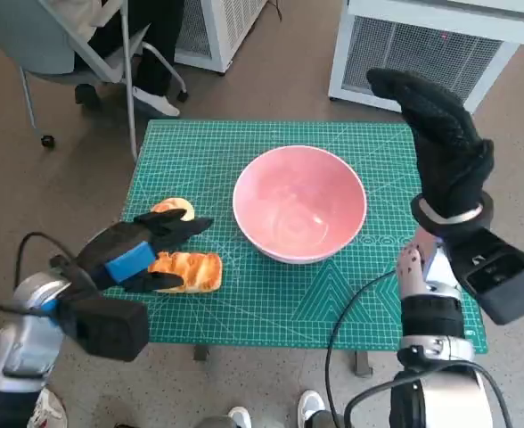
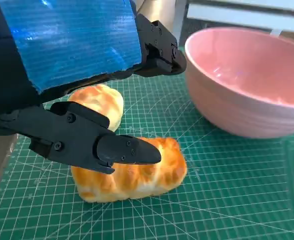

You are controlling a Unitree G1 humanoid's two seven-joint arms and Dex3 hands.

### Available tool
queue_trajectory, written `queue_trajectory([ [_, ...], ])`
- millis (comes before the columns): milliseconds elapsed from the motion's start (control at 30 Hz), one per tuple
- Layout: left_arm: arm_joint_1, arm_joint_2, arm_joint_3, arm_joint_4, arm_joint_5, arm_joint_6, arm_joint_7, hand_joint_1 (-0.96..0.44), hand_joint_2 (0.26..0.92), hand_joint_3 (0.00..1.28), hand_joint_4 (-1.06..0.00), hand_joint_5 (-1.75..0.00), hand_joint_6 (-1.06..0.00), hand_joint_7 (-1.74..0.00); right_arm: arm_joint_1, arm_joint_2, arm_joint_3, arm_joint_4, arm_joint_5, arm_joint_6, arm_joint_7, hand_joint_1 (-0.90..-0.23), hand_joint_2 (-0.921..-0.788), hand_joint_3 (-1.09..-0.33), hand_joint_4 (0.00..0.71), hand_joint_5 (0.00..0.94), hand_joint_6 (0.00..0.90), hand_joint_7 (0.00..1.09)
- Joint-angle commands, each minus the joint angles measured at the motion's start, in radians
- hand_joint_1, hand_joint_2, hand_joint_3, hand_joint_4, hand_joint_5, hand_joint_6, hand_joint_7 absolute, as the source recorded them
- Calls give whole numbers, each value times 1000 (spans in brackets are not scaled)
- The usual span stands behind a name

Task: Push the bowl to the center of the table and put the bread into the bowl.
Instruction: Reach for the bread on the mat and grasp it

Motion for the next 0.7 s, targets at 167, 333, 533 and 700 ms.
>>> queue_trajectory([
  [167, -37, -20, -59, 49, 53, 69, -20, -479, 921, 104, -289, -7, -389, -35, 41, -12, 24, -6, -44, 7, -53, -561, -921, -697, 302, 4, 333, 78],
  [333, -42, -31, -83, 59, 66, 123, -37, -468, 921, 107, -300, -11, -387, -30, 52, -19, 33, -18, -67, 8, -81, -549, -921, -702, 301, 2, 324, 74],
  [533, -44, -48, -109, 88, 75, 167, -39, -460, 921, 111, -315, -15, -388, -27, 63, -26, 44, -32, -78, 10, -103, -540, -921, -713, 300, 2, 320, 73],
  [700, -43, -58, -132, 103, 94, 201, -39, -434, 921, 111, -343, -23, -407, -33, 67, -32, 53, -34, -88, 6, -118, -536, -921, -727, 295, 0, 314, 71],
])
